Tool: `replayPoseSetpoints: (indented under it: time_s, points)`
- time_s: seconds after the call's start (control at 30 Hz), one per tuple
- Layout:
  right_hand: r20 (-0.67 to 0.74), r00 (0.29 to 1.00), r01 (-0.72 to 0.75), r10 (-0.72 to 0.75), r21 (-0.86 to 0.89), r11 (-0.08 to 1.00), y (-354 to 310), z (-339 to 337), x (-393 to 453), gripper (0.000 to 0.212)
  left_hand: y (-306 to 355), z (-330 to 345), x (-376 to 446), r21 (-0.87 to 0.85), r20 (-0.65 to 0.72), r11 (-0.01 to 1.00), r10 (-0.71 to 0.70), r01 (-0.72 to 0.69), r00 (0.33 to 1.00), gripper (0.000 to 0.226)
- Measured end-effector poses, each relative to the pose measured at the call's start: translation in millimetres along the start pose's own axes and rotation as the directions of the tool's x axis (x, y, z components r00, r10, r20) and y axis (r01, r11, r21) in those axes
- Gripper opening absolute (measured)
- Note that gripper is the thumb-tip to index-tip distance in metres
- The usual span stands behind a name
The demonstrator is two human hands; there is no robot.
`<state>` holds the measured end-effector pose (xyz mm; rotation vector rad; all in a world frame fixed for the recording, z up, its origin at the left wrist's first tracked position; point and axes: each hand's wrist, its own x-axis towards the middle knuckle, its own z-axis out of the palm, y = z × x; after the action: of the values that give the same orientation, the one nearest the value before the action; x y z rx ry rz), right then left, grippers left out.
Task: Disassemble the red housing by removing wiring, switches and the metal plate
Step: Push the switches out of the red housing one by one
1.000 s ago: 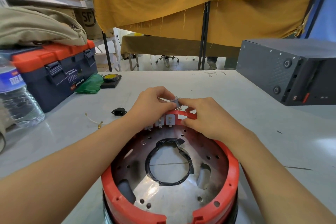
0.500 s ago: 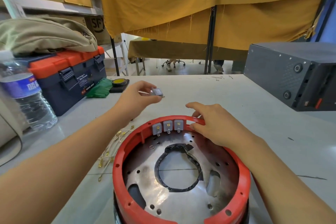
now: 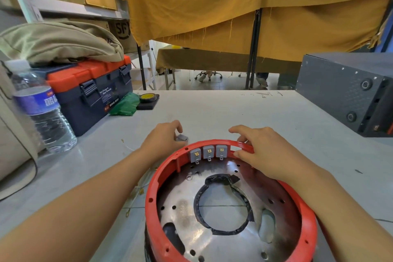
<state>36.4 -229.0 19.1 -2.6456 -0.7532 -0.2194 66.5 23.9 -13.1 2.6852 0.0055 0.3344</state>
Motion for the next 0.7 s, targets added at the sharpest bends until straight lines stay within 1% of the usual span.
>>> replayPoseSetpoints:
  time_s: [0.1, 0.2, 0.27, 0.5, 0.6, 0.7]
  points:
    - [0.005, 1.0, -0.003, 0.003, 0.004, 1.0, -0.1, -0.2, -0.1, 0.049, -1.6, 0.3, 2.4, 0.14, -0.012, 0.99, 0.022, -0.02, 1.0, 0.024]
    - [0.01, 1.0, -0.004, 0.004, 0.005, 1.0, -0.1, -0.3, 0.1, 0.048, -4.1, 1.4, 5.6, 0.216, -0.011, 0.976, 0.028, -0.025, 1.0, 0.029]
    - [0.013, 1.0, -0.006, 0.006, 0.003, 1.0, -0.3, -0.4, -0.1, 0.048, -6.2, 2.0, 7.0, 0.237, -0.007, 0.971, 0.03, -0.027, 1.0, 0.031]
    - [0.025, 1.0, -0.016, 0.016, 0.005, 1.0, -0.2, 0.6, 0.2, 0.045, -6.1, 2.0, 10.2, 0.238, 0.031, 0.971, 0.009, -0.016, 0.999, 0.035]
    - [0.026, 0.999, -0.02, 0.019, 0.007, 1.0, -0.5, 0.6, -0.6, 0.044, -4.8, 0.7, 9.8, 0.228, 0.047, 0.973, 0.002, -0.013, 0.999, 0.04]
    - [0.026, 0.999, -0.02, 0.02, 0.009, 1.0, -0.4, 0.4, -1.2, 0.04, 2.1, -5.6, 6.4, 0.122, 0.03, 0.992, 0.026, -0.03, 0.999, 0.038]
